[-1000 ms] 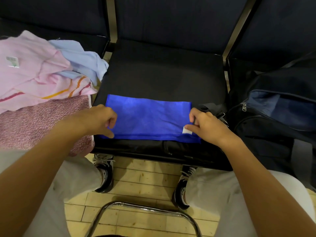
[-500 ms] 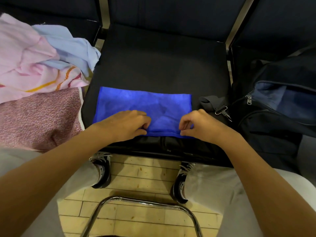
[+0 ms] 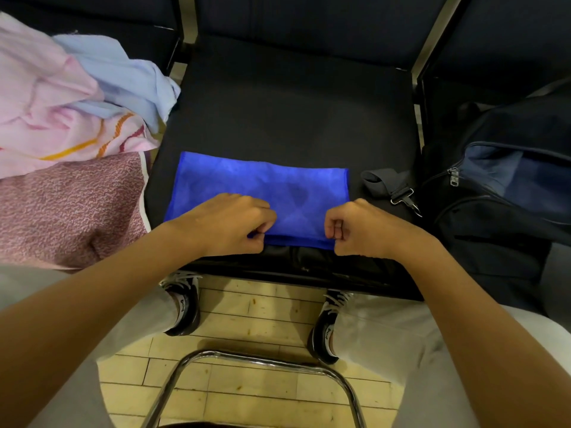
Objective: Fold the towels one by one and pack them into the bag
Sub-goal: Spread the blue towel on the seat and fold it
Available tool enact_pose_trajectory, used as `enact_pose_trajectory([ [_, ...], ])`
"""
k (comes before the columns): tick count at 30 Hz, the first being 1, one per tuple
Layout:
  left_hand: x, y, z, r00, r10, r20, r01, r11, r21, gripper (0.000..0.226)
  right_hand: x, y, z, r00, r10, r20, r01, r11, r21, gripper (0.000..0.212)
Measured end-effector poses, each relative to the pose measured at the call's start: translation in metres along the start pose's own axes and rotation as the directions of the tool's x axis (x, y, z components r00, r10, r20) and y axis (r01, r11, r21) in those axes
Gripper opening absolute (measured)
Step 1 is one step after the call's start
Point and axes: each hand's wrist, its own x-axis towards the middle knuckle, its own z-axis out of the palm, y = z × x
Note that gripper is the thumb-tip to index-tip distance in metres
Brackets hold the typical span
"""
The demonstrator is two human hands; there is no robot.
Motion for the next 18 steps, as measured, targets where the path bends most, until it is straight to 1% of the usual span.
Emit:
enact_pose_trajectory([
  [2,0.0,-0.001,0.003,0.998,0.014,0.053,-0.011,0.999,-0.051,0.017,0.0,0.0,0.002,1.0,0.001,0.029,0.0,1.0,-0.002,0.025],
  [4,0.0,-0.005,0.007,0.995,0.01,0.1,0.0,0.995,-0.104,0.018,0.001,0.001,0.001,0.999,0.007,0.04,-0.008,0.999,0.031,0.018],
  [6,0.001,-0.009,0.009,0.992,-0.004,0.122,0.024,0.986,-0.167,0.02,0.001,0.002,-0.001,0.999,0.014,0.046,-0.016,0.999,0.049,0.01],
  [8,0.001,-0.013,0.01,0.991,-0.013,0.136,0.042,0.977,-0.209,0.021,0.0,0.001,-0.001,0.999,0.007,0.046,-0.01,0.999,0.05,0.008],
  [12,0.002,-0.014,0.01,0.991,-0.02,0.134,0.049,0.975,-0.217,0.021,-0.003,-0.005,-0.001,0.999,-0.001,0.032,0.001,1.0,0.022,0.009],
  [16,0.001,-0.014,0.009,0.99,-0.004,0.142,0.032,0.98,-0.199,0.023,-0.003,-0.004,0.001,0.998,0.02,0.058,-0.02,1.0,0.0,0.01],
  [18,0.001,-0.013,0.008,0.989,0.002,0.145,0.022,0.986,-0.163,0.024,-0.002,-0.002,0.002,0.997,0.027,0.077,-0.027,1.0,-0.002,0.009],
])
